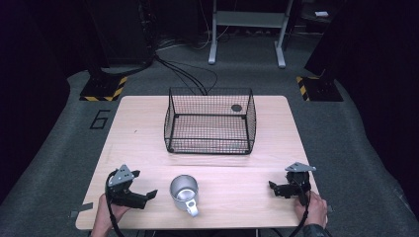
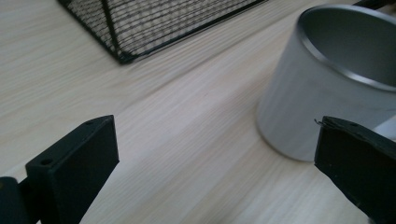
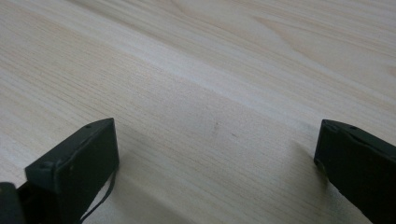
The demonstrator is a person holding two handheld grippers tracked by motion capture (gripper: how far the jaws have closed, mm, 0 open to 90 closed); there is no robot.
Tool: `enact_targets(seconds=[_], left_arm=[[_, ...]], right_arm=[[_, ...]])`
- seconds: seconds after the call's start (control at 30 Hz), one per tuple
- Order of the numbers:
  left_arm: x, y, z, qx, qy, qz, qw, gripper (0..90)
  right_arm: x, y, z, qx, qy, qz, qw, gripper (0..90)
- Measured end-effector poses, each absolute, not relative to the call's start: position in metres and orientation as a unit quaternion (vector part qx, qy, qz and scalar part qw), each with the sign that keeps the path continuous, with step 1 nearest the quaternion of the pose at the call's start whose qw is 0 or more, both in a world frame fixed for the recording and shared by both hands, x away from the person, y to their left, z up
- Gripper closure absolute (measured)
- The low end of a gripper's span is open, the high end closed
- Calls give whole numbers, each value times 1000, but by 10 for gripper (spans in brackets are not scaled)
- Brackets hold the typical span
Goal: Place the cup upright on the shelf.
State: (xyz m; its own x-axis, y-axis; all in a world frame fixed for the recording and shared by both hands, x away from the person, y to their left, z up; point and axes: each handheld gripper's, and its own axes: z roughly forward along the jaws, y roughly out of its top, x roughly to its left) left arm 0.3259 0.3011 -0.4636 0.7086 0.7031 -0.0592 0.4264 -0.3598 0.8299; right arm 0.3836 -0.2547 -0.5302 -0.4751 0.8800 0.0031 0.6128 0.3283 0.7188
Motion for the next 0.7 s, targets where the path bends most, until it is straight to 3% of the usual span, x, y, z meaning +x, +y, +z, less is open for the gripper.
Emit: enact_targets(seconds=[0.7], left_arm=[[319,246,-442,816,266,107,502,0]], right_arm=[[384,-255,-530,472,790,336,199,0]])
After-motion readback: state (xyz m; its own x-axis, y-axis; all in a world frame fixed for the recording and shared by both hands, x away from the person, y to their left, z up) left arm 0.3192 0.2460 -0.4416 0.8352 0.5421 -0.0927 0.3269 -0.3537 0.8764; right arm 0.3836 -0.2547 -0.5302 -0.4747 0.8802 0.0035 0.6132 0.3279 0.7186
